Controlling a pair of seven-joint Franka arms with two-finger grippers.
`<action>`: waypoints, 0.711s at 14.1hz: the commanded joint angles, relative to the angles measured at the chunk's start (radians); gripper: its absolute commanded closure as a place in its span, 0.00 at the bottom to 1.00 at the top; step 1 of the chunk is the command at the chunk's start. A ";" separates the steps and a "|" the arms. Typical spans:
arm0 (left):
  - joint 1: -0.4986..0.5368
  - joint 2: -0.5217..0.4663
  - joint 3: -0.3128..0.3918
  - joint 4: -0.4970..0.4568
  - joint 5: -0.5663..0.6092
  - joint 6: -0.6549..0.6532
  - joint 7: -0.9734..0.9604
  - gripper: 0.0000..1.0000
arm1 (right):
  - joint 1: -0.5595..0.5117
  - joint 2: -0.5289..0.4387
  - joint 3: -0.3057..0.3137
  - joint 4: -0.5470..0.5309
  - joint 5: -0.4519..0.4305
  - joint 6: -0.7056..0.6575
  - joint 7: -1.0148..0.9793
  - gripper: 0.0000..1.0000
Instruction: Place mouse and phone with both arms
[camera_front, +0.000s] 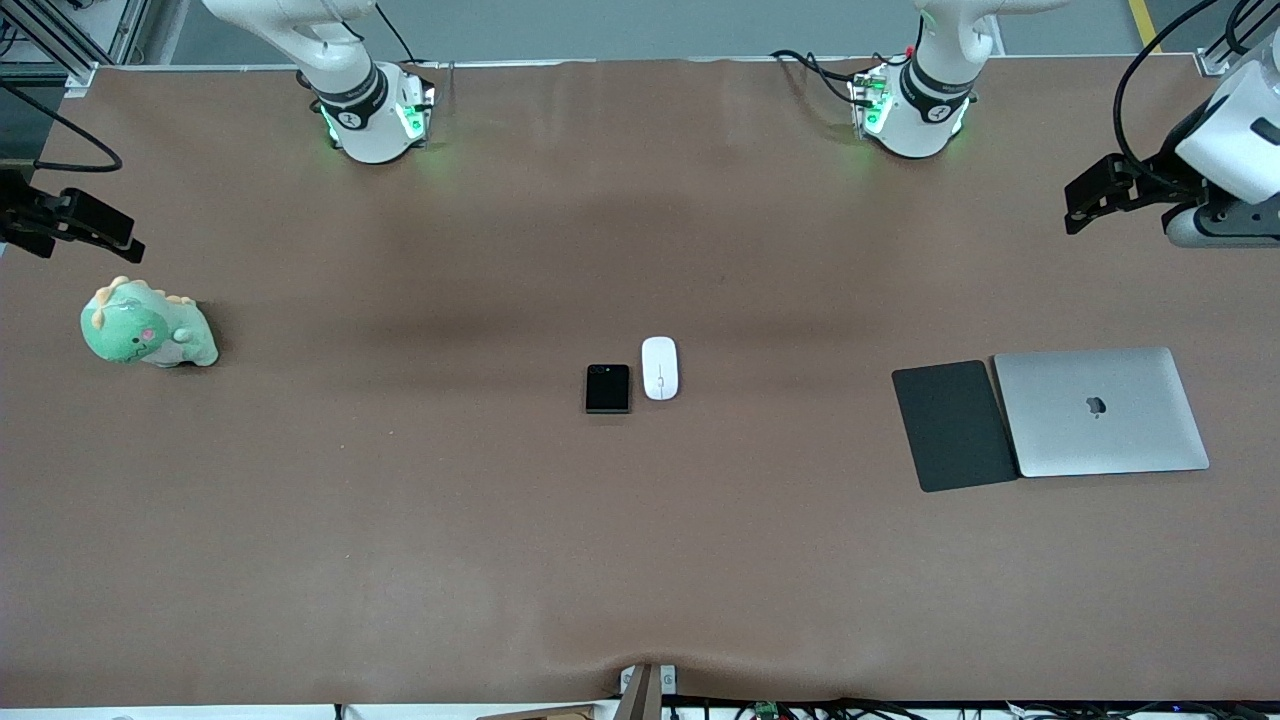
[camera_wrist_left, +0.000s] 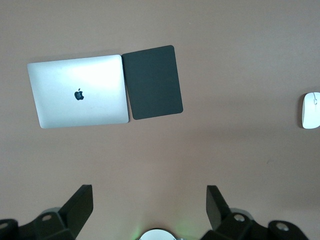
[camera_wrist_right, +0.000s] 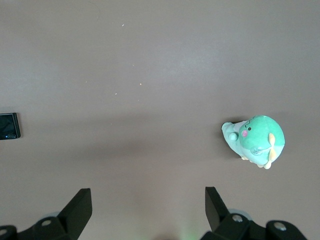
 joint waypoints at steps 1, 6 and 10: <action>-0.006 0.048 -0.005 0.036 -0.049 -0.014 -0.063 0.00 | -0.006 0.010 0.000 0.024 0.007 -0.020 0.003 0.00; -0.141 0.163 -0.033 0.031 -0.050 0.076 -0.252 0.00 | -0.003 0.012 0.000 0.024 0.009 -0.020 0.003 0.00; -0.232 0.266 -0.033 0.027 -0.040 0.199 -0.340 0.00 | -0.003 0.013 0.000 0.024 0.007 -0.020 0.004 0.00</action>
